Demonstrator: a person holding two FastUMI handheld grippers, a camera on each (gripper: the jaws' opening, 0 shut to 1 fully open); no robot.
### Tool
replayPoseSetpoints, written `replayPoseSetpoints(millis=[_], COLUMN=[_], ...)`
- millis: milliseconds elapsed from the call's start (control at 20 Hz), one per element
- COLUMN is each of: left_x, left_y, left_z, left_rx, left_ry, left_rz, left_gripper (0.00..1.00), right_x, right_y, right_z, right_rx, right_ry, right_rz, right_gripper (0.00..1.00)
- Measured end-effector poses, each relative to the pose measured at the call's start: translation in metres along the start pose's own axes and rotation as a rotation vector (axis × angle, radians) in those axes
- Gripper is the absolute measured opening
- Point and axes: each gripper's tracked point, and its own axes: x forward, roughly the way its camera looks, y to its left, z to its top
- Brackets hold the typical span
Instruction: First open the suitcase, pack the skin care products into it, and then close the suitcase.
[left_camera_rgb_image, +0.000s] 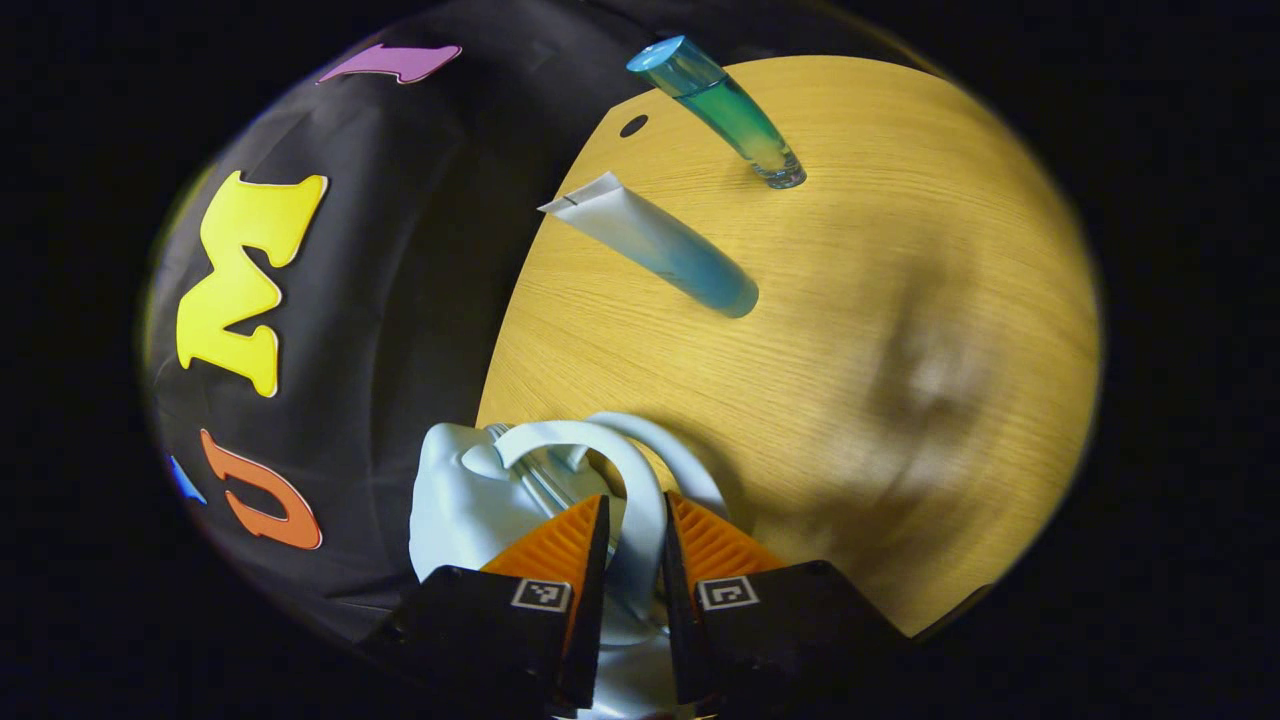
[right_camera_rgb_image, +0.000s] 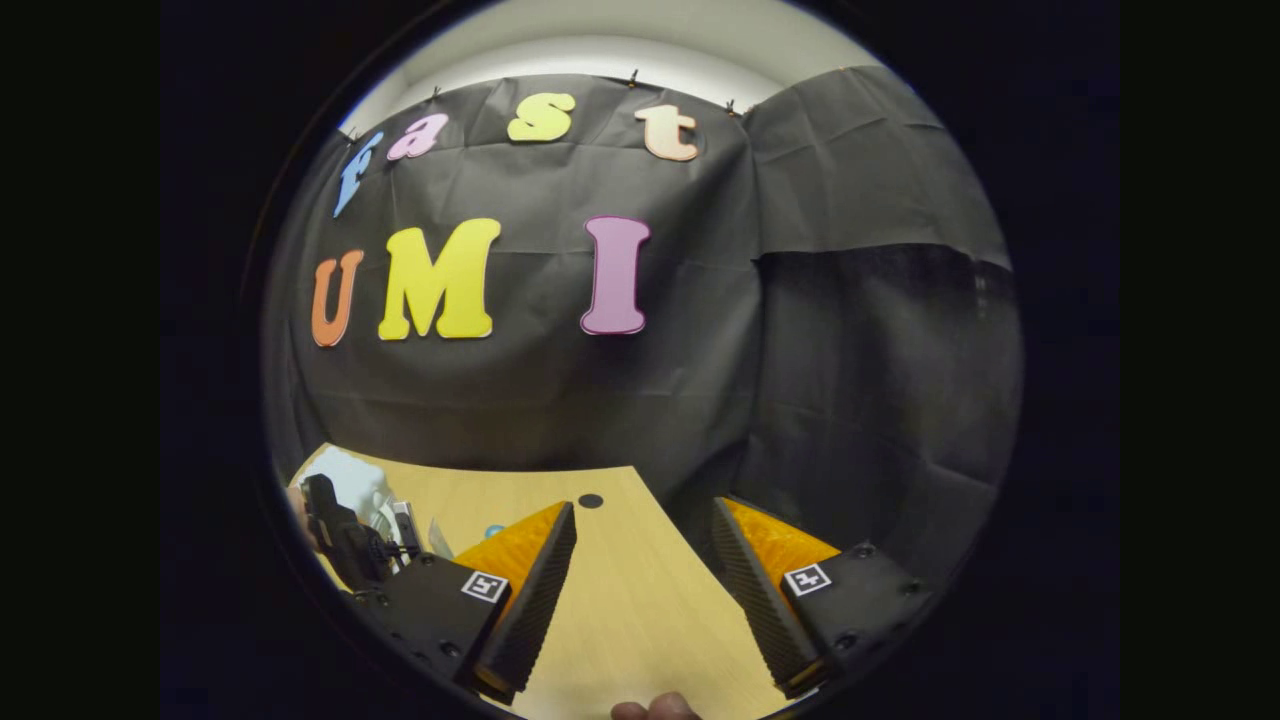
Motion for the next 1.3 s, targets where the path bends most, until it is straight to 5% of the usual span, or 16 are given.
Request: replayPoseSetpoints(millis=[350, 600, 950, 1150, 1300], left_x=[-0.028, -0.087, -0.157, -0.167, -0.158], left_y=[0.033, 0.111, 0.212, 0.247, 0.261], left_z=[0.008, -0.001, -0.106, -0.193, -0.253], left_rx=[-0.146, -0.344, -0.666, -0.826, -0.95], left_ry=[-0.085, -0.215, -0.323, -0.322, -0.318], left_rz=[0.013, 0.159, 0.294, 0.411, 0.414], left_gripper=[0.1, 0.03, 0.02, 0.03, 0.02], right_x=[-0.012, -0.021, -0.037, -0.048, -0.062], right_y=[0.011, 0.032, 0.089, 0.124, 0.157], right_z=[0.0, 0.0, 0.017, 0.032, 0.034], right_rx=[0.016, 0.032, -0.031, -0.052, -0.068], right_ry=[-0.003, -0.004, -0.02, -0.025, -0.015], right_rz=[0.006, 0.04, 0.151, 0.192, 0.234], right_gripper=[0.81, 0.81, 0.81, 0.81, 0.81])
